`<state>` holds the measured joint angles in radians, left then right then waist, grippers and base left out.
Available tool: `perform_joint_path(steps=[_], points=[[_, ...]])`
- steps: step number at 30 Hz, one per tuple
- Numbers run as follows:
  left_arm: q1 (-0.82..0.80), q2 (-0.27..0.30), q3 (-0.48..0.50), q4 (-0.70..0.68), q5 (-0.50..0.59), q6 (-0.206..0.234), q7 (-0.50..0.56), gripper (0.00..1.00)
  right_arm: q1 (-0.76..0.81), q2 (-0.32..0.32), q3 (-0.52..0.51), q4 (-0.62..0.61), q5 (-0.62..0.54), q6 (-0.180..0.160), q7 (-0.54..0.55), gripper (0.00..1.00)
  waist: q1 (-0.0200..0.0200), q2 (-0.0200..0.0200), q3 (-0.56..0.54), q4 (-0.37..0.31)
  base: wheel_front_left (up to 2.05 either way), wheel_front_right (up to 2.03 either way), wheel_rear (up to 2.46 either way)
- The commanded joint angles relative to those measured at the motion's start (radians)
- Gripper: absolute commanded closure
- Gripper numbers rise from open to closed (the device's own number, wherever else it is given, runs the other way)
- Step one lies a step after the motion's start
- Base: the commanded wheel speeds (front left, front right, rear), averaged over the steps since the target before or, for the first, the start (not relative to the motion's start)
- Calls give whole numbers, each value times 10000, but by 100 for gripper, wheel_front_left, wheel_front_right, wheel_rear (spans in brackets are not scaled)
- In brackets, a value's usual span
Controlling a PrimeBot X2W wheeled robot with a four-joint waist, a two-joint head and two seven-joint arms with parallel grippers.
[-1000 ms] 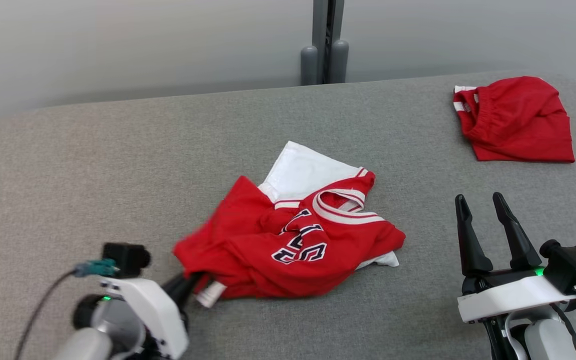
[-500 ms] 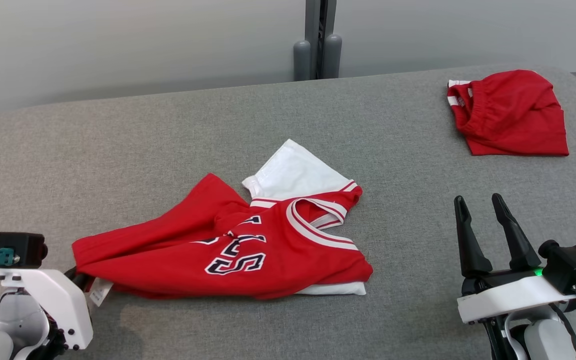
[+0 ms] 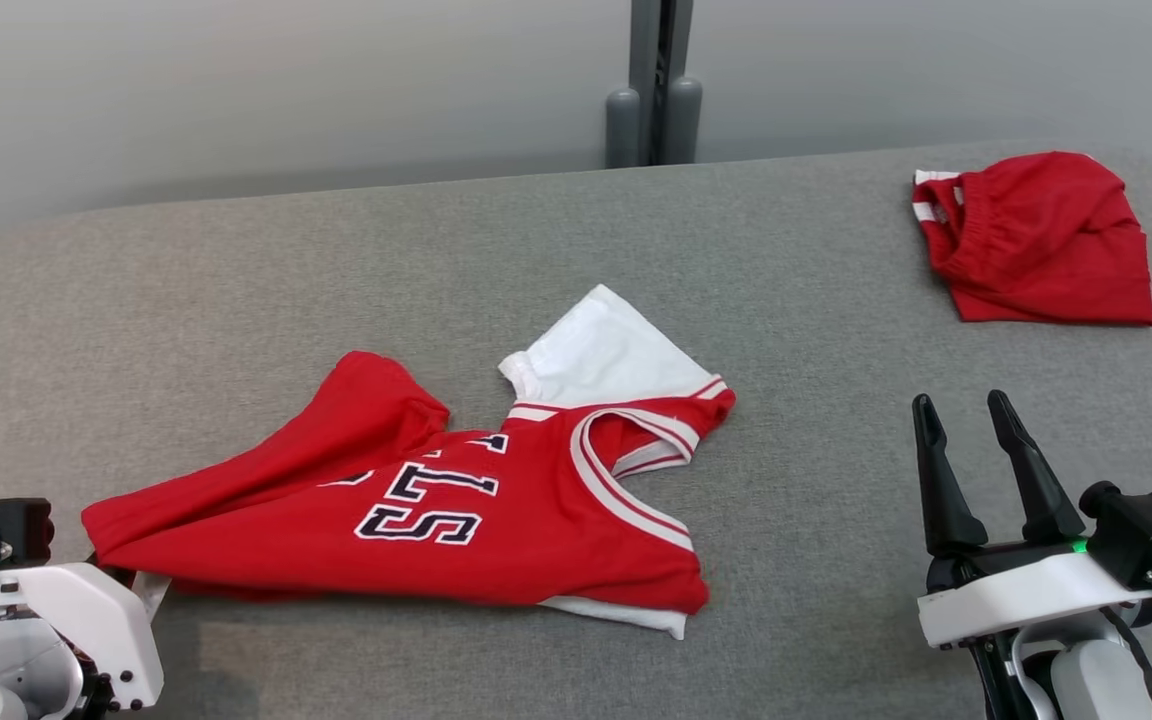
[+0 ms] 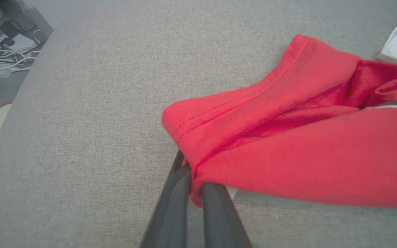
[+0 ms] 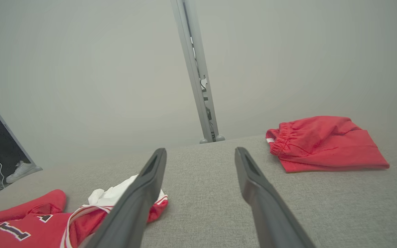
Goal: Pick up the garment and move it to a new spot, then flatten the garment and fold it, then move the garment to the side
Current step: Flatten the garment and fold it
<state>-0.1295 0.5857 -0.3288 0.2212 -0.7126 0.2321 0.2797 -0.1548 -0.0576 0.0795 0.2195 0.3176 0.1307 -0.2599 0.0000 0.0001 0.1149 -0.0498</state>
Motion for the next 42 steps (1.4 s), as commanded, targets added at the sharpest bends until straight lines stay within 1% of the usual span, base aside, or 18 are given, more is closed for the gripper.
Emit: perform_joint_path(steps=[1,2,3,4,5,10,14,20,22,25,27,31,37,40,42], points=[[36,-8,66,52,74,90,-123,100,-9,-65,-10,57,27,4,-44,0,0,-1,-83,102,0,0,0],[60,-76,41,54,27,55,-169,100,-5,-77,-8,66,27,4,-44,0,0,-1,-118,140,0,0,0],[78,-141,40,37,-36,7,-198,91,5,-78,13,66,28,4,-44,0,0,-1,-150,176,0,0,0],[82,-163,24,12,-62,-12,-236,23,14,-81,22,70,32,4,-44,0,0,-1,-177,209,0,0,0],[84,-170,-11,-20,-52,-25,-255,0,23,-89,24,79,35,4,-44,0,0,-1,-203,241,0,0,0],[229,-253,-137,-317,-36,14,-245,0,87,-101,60,109,45,4,-44,0,0,-1,-316,351,0,0,0],[369,-113,-95,-604,45,147,-290,0,147,-119,71,138,64,4,-44,0,0,-1,-397,379,0,0,0],[809,159,274,-1663,309,724,-779,0,181,-143,50,156,66,4,-44,0,0,-1,-513,384,0,0,0],[924,152,340,-2129,434,877,-1011,0,186,-134,51,138,69,4,-44,0,0,-1,-547,388,0,0,0],[1032,45,280,-2758,665,969,-1426,0,234,-123,75,126,91,4,-45,0,0,-1,-612,388,0,0,0],[1057,-98,231,-3052,817,975,-1823,0,268,-114,94,114,108,4,-45,0,0,-1,-667,385,0,0,0],[1070,-556,181,-3349,999,935,-2835,0,326,-99,154,100,119,4,-44,0,0,-1,-788,376,0,0,0],[1354,-1423,293,-3181,1078,1032,-4554,0,402,-95,293,67,174,4,-44,0,0,-1,-972,305,0,0,0],[1440,-1919,332,-2988,1017,886,-5135,0,466,-85,308,28,165,4,-44,0,0,-1,-996,312,0,0,0],[1521,-2187,331,-2755,1105,717,-5313,0,545,-81,373,42,181,4,-44,0,0,-1,-986,338,0,0,0]])
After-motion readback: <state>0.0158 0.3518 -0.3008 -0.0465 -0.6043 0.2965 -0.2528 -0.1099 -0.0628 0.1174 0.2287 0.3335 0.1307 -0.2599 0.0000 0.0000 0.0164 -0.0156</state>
